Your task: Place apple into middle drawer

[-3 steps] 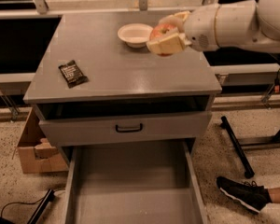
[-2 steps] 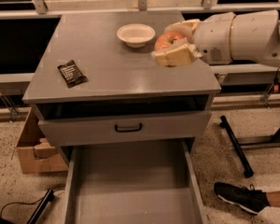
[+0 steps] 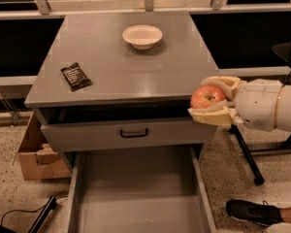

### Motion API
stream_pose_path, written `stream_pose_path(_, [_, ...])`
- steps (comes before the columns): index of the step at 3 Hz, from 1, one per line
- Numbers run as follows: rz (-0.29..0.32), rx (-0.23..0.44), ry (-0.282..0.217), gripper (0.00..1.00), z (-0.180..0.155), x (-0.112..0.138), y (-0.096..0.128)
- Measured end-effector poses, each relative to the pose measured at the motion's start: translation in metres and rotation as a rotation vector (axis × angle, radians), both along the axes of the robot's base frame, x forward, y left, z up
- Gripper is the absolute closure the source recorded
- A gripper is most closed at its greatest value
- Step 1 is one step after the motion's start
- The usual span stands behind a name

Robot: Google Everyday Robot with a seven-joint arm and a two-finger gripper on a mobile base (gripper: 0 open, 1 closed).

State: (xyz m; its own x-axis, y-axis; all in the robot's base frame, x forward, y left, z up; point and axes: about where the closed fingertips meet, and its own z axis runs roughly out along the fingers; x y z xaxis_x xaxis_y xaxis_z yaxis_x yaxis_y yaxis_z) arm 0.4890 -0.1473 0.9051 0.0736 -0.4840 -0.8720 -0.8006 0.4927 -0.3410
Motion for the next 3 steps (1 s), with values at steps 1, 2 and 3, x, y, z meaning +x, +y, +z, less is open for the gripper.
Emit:
stream_pose_path(1, [0.000,0.000,0.000,1.00,0.000,0.000,0.000])
stream_pose_path(2, [0.012,0.015,0.053,1.00,-0.042,-0.005,0.019])
stream_pose_path(3, [0.016,0.036,0.144,1.00,-0.108,-0.018,0.045])
